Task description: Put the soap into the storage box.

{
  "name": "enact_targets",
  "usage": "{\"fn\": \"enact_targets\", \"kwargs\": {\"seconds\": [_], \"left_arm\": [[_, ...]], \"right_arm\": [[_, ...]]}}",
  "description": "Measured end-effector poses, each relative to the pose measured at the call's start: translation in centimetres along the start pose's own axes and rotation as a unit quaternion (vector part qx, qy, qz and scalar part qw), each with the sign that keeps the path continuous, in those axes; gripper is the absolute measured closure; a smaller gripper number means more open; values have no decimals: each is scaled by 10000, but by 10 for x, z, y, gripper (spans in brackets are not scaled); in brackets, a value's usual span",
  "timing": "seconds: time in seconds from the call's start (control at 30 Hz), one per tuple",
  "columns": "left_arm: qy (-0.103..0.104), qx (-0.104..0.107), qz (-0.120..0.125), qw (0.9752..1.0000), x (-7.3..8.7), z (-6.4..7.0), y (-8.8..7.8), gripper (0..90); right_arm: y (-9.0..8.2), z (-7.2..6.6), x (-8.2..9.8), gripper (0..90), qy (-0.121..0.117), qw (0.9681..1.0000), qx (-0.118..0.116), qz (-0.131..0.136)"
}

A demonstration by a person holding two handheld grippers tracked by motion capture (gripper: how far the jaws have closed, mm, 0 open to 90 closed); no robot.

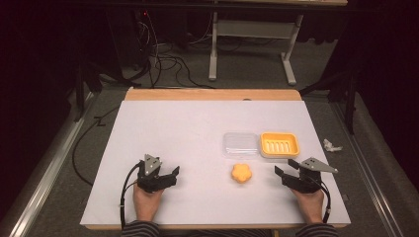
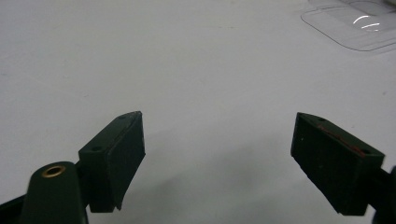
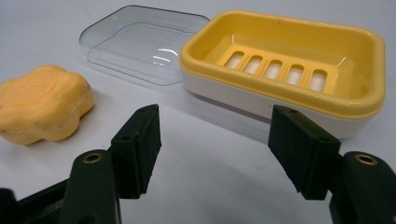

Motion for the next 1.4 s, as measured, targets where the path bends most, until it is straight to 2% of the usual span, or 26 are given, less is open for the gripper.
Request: {"fn": "enact_targets", "kwargs": {"seconds": [0.13,0.47,0.7,0.9,1.13,1.4], "left_arm": [[-58,14,-20,10000,-1,0,0,181],[-33,6,-53,10000,0,-1,0,183],[-16,44,-75,10000,1,0,0,185],[-8,51,-102,9999,1,0,0,186],[-22,45,-99,9999,1,0,1,195],[-19,41,-108,9999,1,0,1,200]], "right_arm": [[0,0,0,353,-10,10000,-17,-1],[1,0,0,354,-11,10000,-28,-17],[-1,3,-1,375,116,9999,-91,34],[0,3,-2,376,119,9997,-187,29],[-1,-2,-4,366,266,9992,-302,13],[-2,-12,-12,345,173,9992,-372,-8]]}}
Point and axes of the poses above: each handheld gripper's, and its own axes: y roughly forward along the jaws, x roughly out of its underside, z roughly to its right, the point moved 4 cm from there along y, roughly forward along the jaws, and after that the axes turned 7 degrees about -x, right-handed, at the moved point
